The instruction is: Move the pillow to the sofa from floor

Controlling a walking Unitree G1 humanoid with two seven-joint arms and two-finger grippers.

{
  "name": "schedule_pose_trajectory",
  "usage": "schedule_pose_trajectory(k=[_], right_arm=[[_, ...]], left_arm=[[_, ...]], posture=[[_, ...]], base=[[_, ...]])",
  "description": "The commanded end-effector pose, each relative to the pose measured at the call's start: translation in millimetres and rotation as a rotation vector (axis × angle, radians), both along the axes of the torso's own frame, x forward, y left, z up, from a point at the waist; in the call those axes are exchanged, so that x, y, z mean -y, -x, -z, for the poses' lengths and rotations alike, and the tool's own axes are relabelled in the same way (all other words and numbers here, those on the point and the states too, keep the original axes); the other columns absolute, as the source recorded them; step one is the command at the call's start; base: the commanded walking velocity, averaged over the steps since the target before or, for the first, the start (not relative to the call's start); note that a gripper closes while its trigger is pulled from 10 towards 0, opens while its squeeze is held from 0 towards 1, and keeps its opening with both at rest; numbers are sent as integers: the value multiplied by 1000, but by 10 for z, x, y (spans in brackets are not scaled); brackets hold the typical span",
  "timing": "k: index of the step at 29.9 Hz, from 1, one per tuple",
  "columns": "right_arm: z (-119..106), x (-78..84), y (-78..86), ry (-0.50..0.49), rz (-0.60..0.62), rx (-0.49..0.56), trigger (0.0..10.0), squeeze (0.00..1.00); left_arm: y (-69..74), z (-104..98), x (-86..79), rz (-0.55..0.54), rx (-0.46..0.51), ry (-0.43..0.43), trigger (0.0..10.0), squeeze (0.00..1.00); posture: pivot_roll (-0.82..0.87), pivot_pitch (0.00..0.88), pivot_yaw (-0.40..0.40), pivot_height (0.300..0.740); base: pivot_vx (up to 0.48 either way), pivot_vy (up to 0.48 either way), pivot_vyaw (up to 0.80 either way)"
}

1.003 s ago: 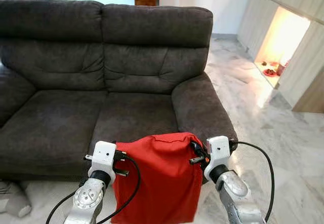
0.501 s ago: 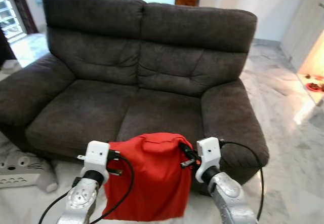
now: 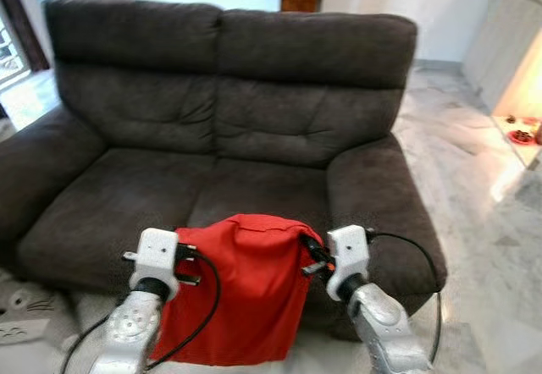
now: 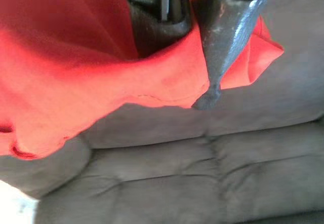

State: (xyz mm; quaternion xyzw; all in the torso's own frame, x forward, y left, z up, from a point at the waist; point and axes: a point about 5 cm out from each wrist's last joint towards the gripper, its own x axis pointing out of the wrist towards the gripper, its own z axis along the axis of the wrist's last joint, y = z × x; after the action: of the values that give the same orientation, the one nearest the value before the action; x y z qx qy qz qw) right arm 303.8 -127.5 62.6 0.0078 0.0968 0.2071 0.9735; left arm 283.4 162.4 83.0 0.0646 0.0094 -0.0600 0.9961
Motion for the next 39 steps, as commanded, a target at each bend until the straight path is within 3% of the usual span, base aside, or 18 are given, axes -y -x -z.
schedule_pose_trajectory(k=[1,6,8,11,15,21,29,33,35,39], right_arm=[[-214,-184,-82,-37,-46,101,10000,0],[-472,-218,-159,-93,-33,205,10000,0],[-692,-267,-200,-127,-56,289,10000,0],[-829,-300,-223,-144,-72,339,10000,0],[-1150,-389,-272,-161,-115,454,10000,0],[-1310,-461,-294,-185,-148,492,10000,0],[-1265,-437,-322,-184,-109,457,10000,0],[-1319,-368,-377,-192,-35,456,10000,0],[-1431,-288,-445,-178,39,498,10000,0],[-1541,-239,-478,-188,72,539,10000,0]], left_arm=[[-46,-185,-82,-13,83,-18,10000,0],[-94,-317,-141,-36,129,-26,10000,0],[-155,-494,-241,-72,187,-25,10000,0],[-195,-624,-315,-91,229,-34,10000,0],[-281,-1007,-535,-156,344,-44,10000,0],[-327,-1356,-587,-160,448,-36,10000,0],[-365,-1327,-513,-132,433,-36,10000,0],[-403,-1373,-463,-83,432,-43,10000,0],[-455,-1481,-437,-59,450,-48,10000,0],[-476,-1552,-441,-56,470,-55,10000,0]], posture=[[93,0,-20,740],[93,0,-21,740],[92,0,-22,740],[91,0,-23,740],[93,0,-24,740],[100,0,-32,740],[101,0,-33,740],[93,0,-26,740],[94,0,-24,740],[92,0,-22,740]], base=[[349,0,0],[349,0,0],[351,0,0],[352,0,0],[355,0,419],[364,0,695],[370,0,111],[381,0,0],[480,0,0],[480,0,0]])
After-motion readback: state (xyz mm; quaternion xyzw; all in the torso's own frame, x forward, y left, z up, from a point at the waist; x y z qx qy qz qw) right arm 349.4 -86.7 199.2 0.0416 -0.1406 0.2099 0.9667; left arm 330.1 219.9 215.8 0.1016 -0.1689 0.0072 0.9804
